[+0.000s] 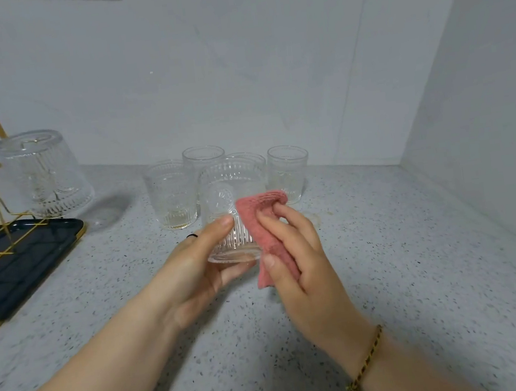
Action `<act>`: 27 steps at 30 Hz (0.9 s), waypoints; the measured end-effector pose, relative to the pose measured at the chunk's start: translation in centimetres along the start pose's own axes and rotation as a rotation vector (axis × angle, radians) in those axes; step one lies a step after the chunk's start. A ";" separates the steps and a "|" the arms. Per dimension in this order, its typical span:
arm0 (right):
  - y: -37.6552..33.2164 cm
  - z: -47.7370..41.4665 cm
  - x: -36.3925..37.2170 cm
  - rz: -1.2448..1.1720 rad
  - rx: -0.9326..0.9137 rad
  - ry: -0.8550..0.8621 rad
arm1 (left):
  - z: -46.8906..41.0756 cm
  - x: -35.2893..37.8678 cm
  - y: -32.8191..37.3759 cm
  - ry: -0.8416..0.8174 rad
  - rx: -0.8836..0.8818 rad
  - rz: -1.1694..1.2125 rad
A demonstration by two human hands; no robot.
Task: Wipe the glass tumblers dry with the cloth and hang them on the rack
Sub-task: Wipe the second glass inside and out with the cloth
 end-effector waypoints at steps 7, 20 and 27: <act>0.7 -0.6 -2.0 -0.044 0.075 0.172 | 0.5 1.2 -0.9 -0.106 -0.026 -0.009; 0.1 -0.6 -2.1 -0.090 0.061 0.253 | 1.1 1.8 -0.9 -0.068 -0.041 0.054; 1.0 0.0 -1.2 -0.315 0.244 0.192 | 1.1 1.8 -0.6 0.015 -0.011 0.022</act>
Point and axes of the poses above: each hand's wrist, its own z-axis away from the middle knuckle, its own x-axis out of the palm, y = z × x, the point moved 3 cm from there along -z, towards the middle knuckle, and after that the axes turned 6 degrees about -x, right-handed, at the moved point
